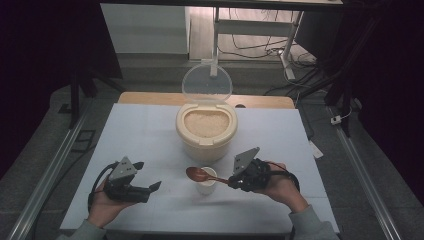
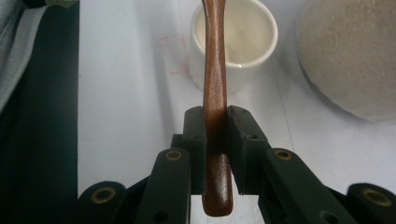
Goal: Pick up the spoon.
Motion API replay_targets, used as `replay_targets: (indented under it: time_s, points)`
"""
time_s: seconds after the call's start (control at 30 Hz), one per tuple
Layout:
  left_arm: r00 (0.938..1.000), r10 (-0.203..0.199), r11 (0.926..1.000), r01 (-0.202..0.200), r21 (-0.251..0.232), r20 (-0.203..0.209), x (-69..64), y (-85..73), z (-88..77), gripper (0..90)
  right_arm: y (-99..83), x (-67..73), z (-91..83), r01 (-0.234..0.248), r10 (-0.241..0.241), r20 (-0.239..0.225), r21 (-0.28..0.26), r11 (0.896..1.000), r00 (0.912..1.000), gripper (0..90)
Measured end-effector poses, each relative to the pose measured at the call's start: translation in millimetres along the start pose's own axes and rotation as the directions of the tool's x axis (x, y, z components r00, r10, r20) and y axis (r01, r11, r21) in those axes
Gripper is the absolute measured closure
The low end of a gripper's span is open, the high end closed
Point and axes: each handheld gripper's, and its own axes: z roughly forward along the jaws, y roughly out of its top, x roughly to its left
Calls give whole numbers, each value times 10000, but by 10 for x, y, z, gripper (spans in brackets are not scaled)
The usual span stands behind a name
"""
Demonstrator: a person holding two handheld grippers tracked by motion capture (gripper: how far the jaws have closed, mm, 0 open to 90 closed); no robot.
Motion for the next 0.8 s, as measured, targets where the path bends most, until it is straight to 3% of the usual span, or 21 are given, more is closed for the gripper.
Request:
replay_targets:
  time_s: [0.2,0.43,0.67,0.8]
  points:
    - [9943,757,9970,-743,-210,752,-173,321,-2,133,72,22,39,190,-190,-60,31,9998,9998,775]
    - [9789,1557,9872,-1589,137,1326,-345,554,107,160,110,28,93,247,-245,-82,133,9996,9997,775]
    - [9637,2164,9725,-2269,526,1563,-495,775,228,188,180,54,150,426,-424,-79,276,9987,9991,775]
    - [9511,2441,9593,-2654,962,1891,-570,848,354,212,232,80,187,560,-556,-163,254,9981,9983,775]
